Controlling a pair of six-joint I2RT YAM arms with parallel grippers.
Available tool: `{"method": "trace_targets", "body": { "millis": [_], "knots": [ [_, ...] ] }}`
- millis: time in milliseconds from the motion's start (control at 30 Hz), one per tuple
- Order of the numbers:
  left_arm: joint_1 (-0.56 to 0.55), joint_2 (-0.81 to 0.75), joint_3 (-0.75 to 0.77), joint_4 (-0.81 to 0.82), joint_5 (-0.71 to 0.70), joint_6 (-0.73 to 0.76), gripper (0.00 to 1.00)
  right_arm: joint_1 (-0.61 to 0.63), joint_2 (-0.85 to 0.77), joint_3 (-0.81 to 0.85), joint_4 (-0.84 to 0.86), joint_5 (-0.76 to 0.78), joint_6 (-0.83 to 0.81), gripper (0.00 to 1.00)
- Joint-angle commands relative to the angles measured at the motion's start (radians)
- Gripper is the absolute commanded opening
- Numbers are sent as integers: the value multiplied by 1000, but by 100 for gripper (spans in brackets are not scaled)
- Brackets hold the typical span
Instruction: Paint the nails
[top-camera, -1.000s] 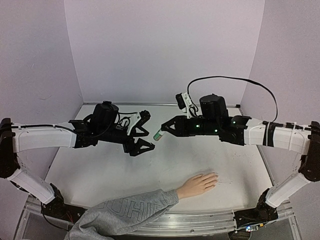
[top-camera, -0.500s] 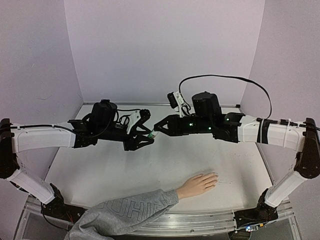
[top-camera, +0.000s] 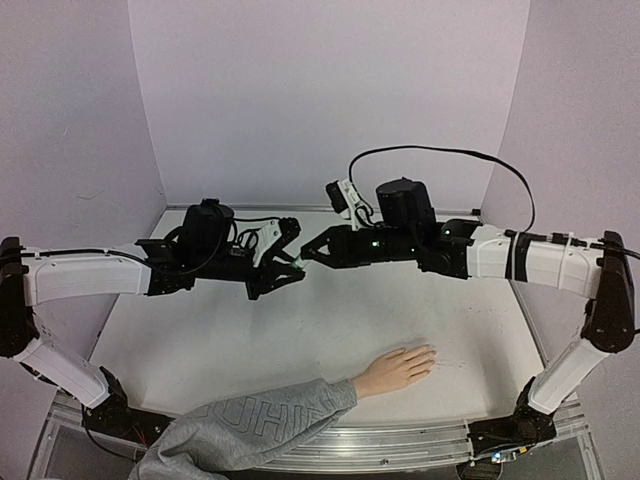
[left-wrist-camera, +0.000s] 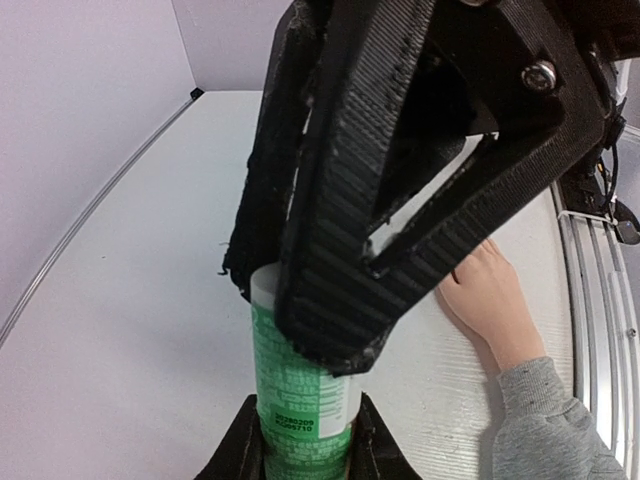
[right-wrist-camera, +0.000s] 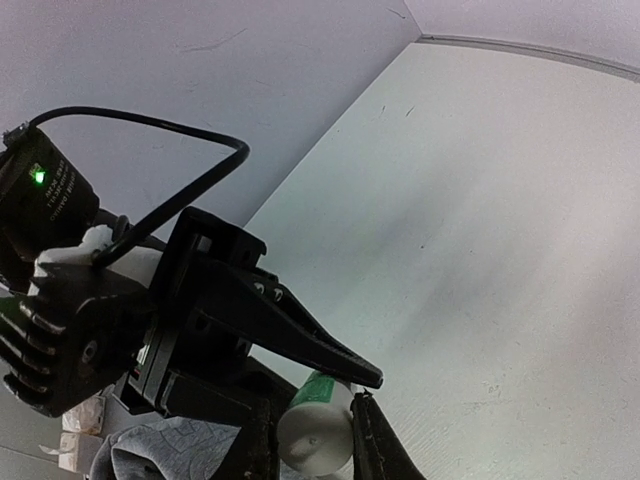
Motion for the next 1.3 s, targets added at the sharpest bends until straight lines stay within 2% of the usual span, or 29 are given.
{"method": "trace_targets", "body": {
  "millis": [0,33,133,167,233,300,333,400,500,567,600,700,767,800,900,1033,1200,1267],
  "knots": [
    [-5,-44,10,40,21,12,5,4,-1,47,26,-40,-53,0],
    [-3,-47,9,38,56,15,1,4,-7,47,22,-48,-83,0],
    [14,-55,16,33,274,-5,0,2,-40,18,9,-98,-264,0],
    [27,-51,27,32,388,-42,0,0,-54,-3,13,-181,-396,0],
    [62,-25,68,33,641,-120,0,-1,-75,-40,13,-452,-607,0],
    [84,39,128,32,845,-201,0,-9,-74,-47,10,-527,-681,0],
    [88,62,154,32,896,-233,0,-21,-51,-17,-12,-559,-690,0],
    [89,78,165,32,904,-248,0,-48,5,60,-96,-632,-717,0],
    [89,39,123,35,788,-203,0,-69,3,78,-99,-581,-697,0],
    [89,7,103,34,616,-189,0,-74,-7,80,-67,-462,-628,5],
    [89,-6,94,34,522,-183,0,-74,-9,86,-59,-395,-582,14],
    [87,-43,71,35,190,-172,0,-73,-16,106,-55,-222,-433,51],
    [83,-58,58,31,-26,-145,0,-73,-28,102,-52,-143,-357,85],
    [80,-68,51,32,-112,-134,0,-73,-36,94,-44,-94,-310,96],
    [72,-87,39,28,-277,-100,0,-74,-40,86,-21,16,-124,98],
    [44,-89,36,25,-373,-68,0,-72,-25,88,27,87,68,98],
    [1,-73,43,9,-471,-26,0,-68,54,165,30,103,165,93],
    [-18,-70,45,5,-503,-4,0,-67,94,207,29,83,179,87]
  ]
}}
